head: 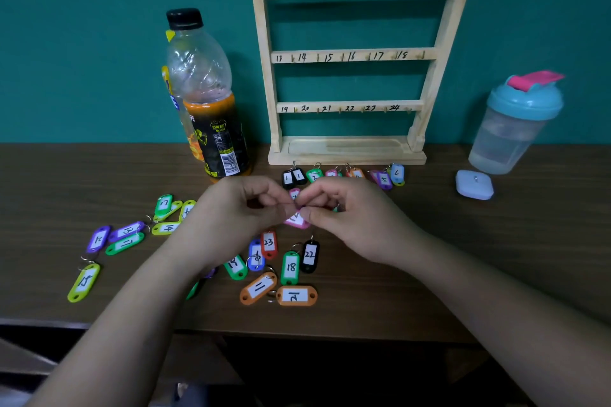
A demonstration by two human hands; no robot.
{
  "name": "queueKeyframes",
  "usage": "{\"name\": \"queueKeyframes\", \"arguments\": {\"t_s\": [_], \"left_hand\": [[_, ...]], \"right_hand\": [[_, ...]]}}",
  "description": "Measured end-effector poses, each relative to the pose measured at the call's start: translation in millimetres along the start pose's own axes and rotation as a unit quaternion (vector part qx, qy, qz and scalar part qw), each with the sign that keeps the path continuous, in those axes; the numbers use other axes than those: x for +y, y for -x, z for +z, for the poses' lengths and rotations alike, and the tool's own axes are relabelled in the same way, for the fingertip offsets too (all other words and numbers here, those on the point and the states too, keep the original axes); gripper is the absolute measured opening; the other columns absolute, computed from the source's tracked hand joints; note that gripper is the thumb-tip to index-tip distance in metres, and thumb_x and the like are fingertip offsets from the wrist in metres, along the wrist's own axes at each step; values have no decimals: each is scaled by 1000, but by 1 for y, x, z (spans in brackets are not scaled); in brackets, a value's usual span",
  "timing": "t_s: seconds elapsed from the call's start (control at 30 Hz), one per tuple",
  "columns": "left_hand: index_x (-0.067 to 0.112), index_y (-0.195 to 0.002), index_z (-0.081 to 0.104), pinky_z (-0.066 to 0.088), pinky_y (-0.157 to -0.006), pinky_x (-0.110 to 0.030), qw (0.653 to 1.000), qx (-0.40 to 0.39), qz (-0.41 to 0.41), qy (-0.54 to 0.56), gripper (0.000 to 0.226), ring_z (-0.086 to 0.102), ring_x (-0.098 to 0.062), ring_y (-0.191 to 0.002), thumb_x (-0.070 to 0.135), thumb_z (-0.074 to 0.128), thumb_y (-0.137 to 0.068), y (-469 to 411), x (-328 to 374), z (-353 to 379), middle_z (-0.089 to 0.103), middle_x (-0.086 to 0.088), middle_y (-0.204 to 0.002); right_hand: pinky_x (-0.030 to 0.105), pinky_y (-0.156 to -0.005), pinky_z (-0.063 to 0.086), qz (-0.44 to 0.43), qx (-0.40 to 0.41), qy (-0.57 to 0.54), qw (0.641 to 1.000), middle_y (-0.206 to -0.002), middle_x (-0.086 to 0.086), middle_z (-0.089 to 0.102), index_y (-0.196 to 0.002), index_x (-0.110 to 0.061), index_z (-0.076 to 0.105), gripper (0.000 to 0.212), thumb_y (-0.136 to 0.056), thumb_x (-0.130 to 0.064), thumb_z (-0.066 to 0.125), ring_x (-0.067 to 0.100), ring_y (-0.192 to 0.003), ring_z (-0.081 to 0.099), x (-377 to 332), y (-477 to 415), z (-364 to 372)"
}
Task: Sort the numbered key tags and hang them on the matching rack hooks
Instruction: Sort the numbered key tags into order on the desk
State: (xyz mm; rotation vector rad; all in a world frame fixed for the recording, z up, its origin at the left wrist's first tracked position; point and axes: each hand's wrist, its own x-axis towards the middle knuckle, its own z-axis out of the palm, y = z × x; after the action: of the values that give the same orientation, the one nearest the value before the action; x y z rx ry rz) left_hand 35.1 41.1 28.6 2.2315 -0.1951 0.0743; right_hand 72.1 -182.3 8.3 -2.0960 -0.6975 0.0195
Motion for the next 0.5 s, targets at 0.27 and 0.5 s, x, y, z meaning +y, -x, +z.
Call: {"name": "queueKeyframes", "arguments": {"t_s": [0.27,0.5], "left_hand": [[21,-89,67,48,-60,-21,996,75,23,33,28,65,-7,-65,34,90,-79,-4,12,11,76,1,-77],[32,-86,72,45,-59,-14,995,81,53,-39,19,65,-2,-70,43,87,-82,-2,14,26,74,14,-78]], "right_hand": [[36,-87,61,23,-29,-48,998,-93,-7,80,-107,-22,75,9,-97,-22,77,7,-85,75,-2,4,-11],[37,-83,59,46,-7,24,999,-91,-14,77,-103,-33,79,11,-92,-31,82,2,-89,71,14,6,-31]]}}
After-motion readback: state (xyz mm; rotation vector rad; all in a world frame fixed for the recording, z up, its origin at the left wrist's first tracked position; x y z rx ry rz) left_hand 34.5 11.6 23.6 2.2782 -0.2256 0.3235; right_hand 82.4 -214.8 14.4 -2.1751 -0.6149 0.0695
